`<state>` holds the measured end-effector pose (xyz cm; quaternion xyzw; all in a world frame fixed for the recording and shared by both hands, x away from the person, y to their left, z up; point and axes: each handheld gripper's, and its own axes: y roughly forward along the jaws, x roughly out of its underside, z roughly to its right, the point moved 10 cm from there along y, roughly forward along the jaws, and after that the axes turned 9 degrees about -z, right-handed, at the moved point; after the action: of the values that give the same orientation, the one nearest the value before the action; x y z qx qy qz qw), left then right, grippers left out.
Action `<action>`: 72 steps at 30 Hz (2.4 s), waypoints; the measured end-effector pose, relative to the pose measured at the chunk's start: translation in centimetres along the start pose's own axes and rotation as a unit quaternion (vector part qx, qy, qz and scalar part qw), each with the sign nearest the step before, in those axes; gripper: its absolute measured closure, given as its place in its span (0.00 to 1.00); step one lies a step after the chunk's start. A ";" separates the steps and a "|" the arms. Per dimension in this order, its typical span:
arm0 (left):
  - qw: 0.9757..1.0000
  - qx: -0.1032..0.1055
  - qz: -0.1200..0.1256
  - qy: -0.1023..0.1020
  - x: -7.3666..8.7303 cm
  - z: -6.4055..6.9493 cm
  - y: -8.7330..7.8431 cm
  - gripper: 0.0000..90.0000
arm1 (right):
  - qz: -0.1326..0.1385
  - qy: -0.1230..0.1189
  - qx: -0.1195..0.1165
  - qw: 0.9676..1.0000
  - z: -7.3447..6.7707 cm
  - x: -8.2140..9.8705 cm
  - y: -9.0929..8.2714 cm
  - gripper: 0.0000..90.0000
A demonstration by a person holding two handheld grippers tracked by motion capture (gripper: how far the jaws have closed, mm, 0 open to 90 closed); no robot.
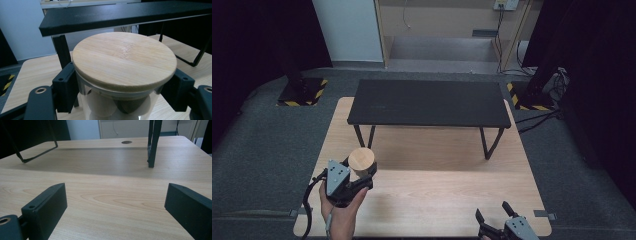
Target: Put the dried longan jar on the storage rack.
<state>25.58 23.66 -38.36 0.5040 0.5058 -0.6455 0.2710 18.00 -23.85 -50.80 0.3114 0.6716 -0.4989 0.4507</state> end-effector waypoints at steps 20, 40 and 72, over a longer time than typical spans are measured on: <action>1.000 -0.002 0.013 0.005 -3.6 -1.1 1.2 0.27 | -0.002 -0.005 0.002 1.000 0.0 -0.4 0.2 0.05; 1.000 0.004 0.014 0.012 -8.5 -2.5 2.4 0.27 | -0.002 -0.004 0.006 1.000 0.2 -0.7 0.2 0.05; 1.000 -0.016 0.006 -0.004 -13.2 -6.0 7.6 0.27 | 0.001 0.003 0.024 1.000 1.6 -1.0 -0.2 0.05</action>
<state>38.96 24.48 -28.89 0.5001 0.5117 -0.6380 0.2847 18.65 -25.37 -49.93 0.3248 0.6604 -0.5136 0.4411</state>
